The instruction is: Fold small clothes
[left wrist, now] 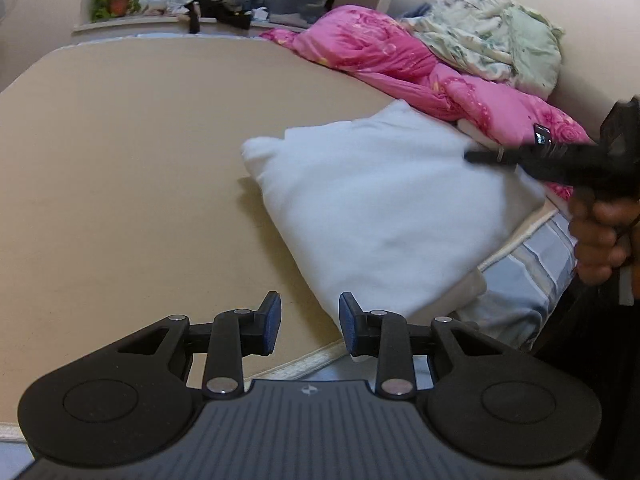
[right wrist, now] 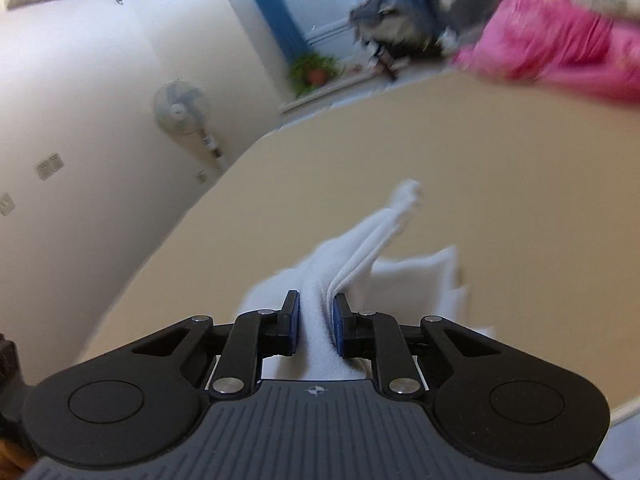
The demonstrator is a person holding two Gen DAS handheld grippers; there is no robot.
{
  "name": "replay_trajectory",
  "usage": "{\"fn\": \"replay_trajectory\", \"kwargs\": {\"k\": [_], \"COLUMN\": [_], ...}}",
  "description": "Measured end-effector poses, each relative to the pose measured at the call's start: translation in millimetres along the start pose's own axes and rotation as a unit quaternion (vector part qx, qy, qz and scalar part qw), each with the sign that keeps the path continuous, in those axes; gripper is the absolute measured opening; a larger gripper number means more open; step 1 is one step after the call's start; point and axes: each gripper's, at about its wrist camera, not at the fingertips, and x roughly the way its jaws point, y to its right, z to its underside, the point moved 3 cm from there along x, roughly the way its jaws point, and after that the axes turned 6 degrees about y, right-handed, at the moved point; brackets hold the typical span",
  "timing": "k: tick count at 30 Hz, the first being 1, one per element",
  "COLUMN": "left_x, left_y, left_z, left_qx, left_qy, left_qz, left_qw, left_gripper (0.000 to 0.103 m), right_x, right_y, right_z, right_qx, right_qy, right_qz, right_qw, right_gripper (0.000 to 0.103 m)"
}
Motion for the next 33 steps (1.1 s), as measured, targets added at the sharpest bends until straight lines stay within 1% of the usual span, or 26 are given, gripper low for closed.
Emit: {"fn": "replay_trajectory", "kwargs": {"k": [1, 2, 3, 4, 5, 6, 8, 9, 10, 11, 12, 13, 14, 15, 16, 17, 18, 21, 24, 26, 29, 31, 32, 33], "left_x": [-0.1, 0.5, 3.4, 4.8, 8.5, 12.3, 16.9, 18.5, 20.2, 23.4, 28.5, 34.0, 43.7, 53.8, 62.3, 72.0, 76.2, 76.1, 72.5, 72.9, 72.9, 70.2, 69.2, 66.9], "left_y": [3.8, 8.1, 12.2, 14.1, 17.0, 19.8, 23.5, 25.3, 27.0, 28.3, 30.1, 30.9, 32.6, 33.7, 30.5, 29.6, 28.9, 27.3, 22.3, 15.4, 9.7, 8.2, 8.3, 6.7], "left_z": [-0.5, -1.3, -1.1, -0.8, -0.4, 0.0, -1.1, -1.9, -3.0, -4.6, -4.8, -4.5, -0.3, 6.0, 11.3, 20.1, 25.1, 20.5, 14.1, 13.0, 10.0, 6.8, 5.5, 4.3], "left_qx": [0.009, 0.016, 0.018, 0.019, 0.019, 0.019, 0.016, 0.012, 0.009, 0.006, 0.005, 0.006, 0.012, 0.023, 0.035, 0.048, 0.05, 0.034, 0.016, -0.002, -0.02, -0.022, -0.023, -0.023], "left_qy": [0.005, 0.008, 0.008, 0.007, 0.006, 0.005, 0.009, 0.015, 0.02, 0.024, 0.024, 0.019, 0.004, -0.02, -0.047, -0.075, -0.085, -0.085, -0.074, -0.071, -0.06, -0.05, -0.043, -0.038], "left_qz": [0.006, 0.015, 0.025, 0.03, 0.032, 0.033, 0.034, 0.036, 0.039, 0.041, 0.043, 0.043, 0.038, 0.026, 0.01, -0.007, -0.01, -0.005, -0.001, 0.002, 0.003, 0.003, 0.003, 0.003], "left_qw": [0.9999, 0.9997, 0.9995, 0.9994, 0.9993, 0.9993, 0.9993, 0.9992, 0.999, 0.9988, 0.9988, 0.9989, 0.9992, 0.9992, 0.9982, 0.996, 0.995, 0.9958, 0.9972, 0.9975, 0.998, 0.9985, 0.9988, 0.999], "left_gripper": [0.035, 0.035, 0.036, 0.036, 0.036, 0.036, 0.036, 0.036, 0.036, 0.036, 0.036, 0.036, 0.036, 0.035, 0.036, 0.036, 0.036, 0.036, 0.039, 0.039, 0.039, 0.039, 0.039, 0.039], "right_x": [5.7, 15.0, 23.3, 29.9, 29.7, 25.3, 11.0, 6.4, 4.1, 5.7, 13.2, 21.1, 30.0, 36.7, 40.0, 40.2, 38.7, 24.9, 11.7, 17.6, 46.4, 68.6, 83.4, 93.9], "right_y": [12.2, 25.7, 35.8, 46.2, 50.8, 53.0, 51.5, 52.0, 51.7, 51.3, 50.1, 52.7, 54.4, 55.0, 56.2, 56.5, 55.3, 58.2, 58.5, 60.6, 65.2, 75.8, 79.8, 87.0], "right_z": [8.4, 18.8, 27.6, 36.1, 37.6, 35.1, 25.4, 22.7, 22.0, 24.1, 30.6, 39.2, 50.3, 58.2, 60.7, 56.9, 52.2, 31.2, -0.8, -18.5, -42.7, -49.6, -48.5, -47.1], "right_qx": [0.001, 0.016, 0.03, 0.041, 0.048, 0.055, 0.054, 0.056, 0.065, 0.073, 0.075, 0.063, 0.031, 0.007, 0.005, 0.015, 0.018, 0.012, 0.016, 0.016, 0.002, -0.01, -0.004, 0.016], "right_qy": [-0.03, -0.069, -0.105, -0.13, -0.127, -0.112, -0.072, -0.063, -0.064, -0.077, -0.109, -0.143, -0.176, -0.196, -0.205, -0.203, -0.197, -0.146, -0.064, -0.038, -0.05, -0.067, -0.076, -0.085], "right_qz": [0.032, 0.055, 0.069, 0.089, 0.094, 0.092, 0.08, 0.069, 0.051, 0.036, 0.024, 0.03, 0.06, 0.084, 0.09, 0.085, 0.08, 0.091, 0.087, 0.081, 0.062, 0.07, 0.079, 0.08], "right_qw": [0.999, 0.996, 0.992, 0.987, 0.986, 0.988, 0.993, 0.994, 0.995, 0.994, 0.991, 0.987, 0.982, 0.977, 0.975, 0.975, 0.977, 0.985, 0.994, 0.996, 0.997, 0.995, 0.994, 0.993], "right_gripper": [0.018, 0.02, 0.023, 0.023, 0.031, 0.036, 0.037, 0.04, 0.04, 0.043, 0.044, 0.044, 0.044, 0.054, 0.054, 0.052, 0.052, 0.052, 0.052, 0.052, 0.051, 0.051, 0.051, 0.052]}}
